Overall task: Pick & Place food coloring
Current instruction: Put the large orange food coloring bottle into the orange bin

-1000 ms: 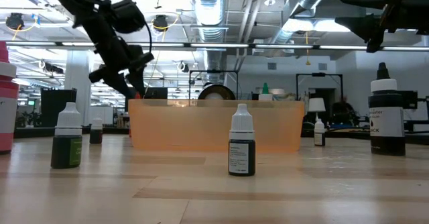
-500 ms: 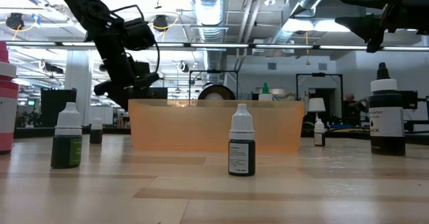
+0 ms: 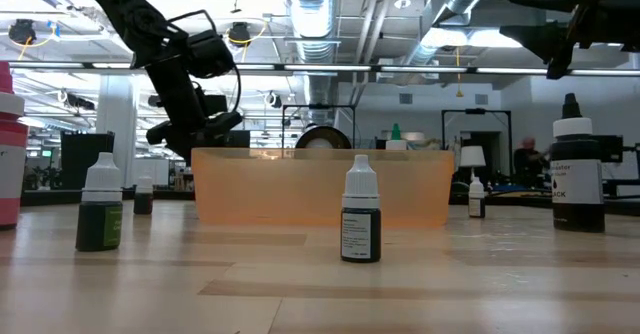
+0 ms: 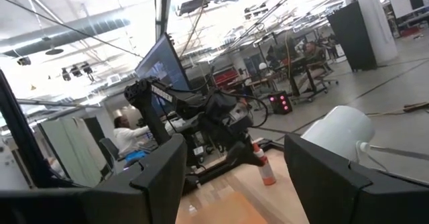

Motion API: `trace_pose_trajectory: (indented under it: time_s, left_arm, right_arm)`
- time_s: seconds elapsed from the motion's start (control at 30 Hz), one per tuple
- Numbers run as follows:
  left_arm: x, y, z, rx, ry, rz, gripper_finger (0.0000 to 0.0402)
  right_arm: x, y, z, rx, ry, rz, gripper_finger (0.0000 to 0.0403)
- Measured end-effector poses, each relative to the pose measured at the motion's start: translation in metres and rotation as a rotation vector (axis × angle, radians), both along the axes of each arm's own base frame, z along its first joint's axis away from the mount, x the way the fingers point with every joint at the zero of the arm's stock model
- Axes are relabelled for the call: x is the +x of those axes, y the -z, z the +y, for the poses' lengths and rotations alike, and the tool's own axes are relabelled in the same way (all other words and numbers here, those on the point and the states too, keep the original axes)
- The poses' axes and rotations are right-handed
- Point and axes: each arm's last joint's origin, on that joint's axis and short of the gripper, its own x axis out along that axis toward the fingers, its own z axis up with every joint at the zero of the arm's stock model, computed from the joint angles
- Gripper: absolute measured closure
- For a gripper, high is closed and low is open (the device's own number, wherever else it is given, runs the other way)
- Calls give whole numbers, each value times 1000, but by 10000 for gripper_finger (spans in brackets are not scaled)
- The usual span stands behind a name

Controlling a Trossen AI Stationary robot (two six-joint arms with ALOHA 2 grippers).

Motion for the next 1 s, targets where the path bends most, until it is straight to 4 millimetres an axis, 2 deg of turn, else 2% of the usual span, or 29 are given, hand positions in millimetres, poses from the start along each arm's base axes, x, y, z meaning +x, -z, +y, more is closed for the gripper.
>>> trace_pose_trajectory:
  time_s: [0.3,0.63,0.9,1.0]
  left_arm:
    - [-1,0,2,5,19,5,196]
    - [-1,0,2,9,25,8,260]
    - [-1,-1,2,-8,27,-7,245]
    - [2,-8,3,-35,41,-15,249]
  right_arm:
    - [0,0,0,0,-1,0,163]
    - [0,0,0,1,-1,0,163]
    - [0,0,0,1,-1,0,163]
    - [0,0,0,1,-1,0,163]
